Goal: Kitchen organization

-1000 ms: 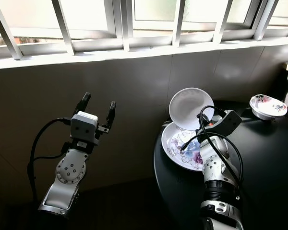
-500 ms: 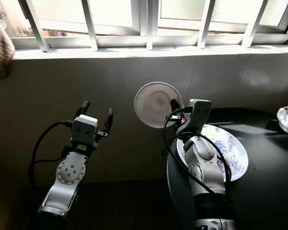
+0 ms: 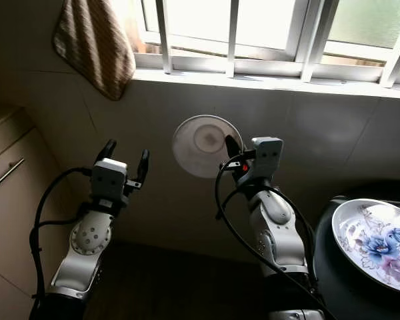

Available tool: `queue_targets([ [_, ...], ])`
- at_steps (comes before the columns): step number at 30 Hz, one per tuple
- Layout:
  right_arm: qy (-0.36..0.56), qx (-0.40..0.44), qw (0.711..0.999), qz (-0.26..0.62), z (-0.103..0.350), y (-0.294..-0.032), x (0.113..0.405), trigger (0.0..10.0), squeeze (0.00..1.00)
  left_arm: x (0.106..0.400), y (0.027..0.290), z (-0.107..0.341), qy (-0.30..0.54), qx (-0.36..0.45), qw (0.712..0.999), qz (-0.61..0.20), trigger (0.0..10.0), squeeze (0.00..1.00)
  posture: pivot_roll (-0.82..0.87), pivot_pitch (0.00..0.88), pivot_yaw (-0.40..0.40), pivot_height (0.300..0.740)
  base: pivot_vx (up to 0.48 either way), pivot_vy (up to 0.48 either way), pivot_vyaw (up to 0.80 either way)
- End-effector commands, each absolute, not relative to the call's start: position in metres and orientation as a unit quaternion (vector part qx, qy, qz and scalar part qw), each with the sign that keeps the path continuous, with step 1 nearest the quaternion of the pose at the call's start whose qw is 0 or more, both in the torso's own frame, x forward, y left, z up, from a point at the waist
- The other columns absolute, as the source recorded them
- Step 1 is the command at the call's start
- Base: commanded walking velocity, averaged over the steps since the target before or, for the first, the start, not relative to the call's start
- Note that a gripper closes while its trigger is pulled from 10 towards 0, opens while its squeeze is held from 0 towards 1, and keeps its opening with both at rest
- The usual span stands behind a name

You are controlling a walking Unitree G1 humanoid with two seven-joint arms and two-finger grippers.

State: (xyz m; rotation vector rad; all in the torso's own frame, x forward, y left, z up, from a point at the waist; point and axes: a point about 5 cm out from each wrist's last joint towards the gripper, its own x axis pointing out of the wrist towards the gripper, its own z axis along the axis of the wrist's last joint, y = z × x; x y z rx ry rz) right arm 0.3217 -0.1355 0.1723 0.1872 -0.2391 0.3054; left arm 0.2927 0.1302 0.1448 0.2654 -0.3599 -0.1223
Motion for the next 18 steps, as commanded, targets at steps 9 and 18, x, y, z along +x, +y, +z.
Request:
queue_targets([
  [9, -0.175, 0.06, 0.969, 0.162, 0.191, -0.129, 0.32, 0.0, 0.0, 0.292, 0.131, 0.154, -0.205, 0.144, 0.966, -0.06, 10.0, 0.0, 0.03, 0.0, -0.023, 0.74, 0.0, 0.0, 0.8],
  [18, -0.204, 0.022, 0.964, 0.167, 0.198, -0.125, 0.318, 0.0, 0.0, 0.294, 0.135, 0.16, -0.221, 0.143, 0.964, -0.045, 10.0, 0.0, 0.03, 0.0, -0.022, 0.74, 0.09, 0.0, 0.8],
])
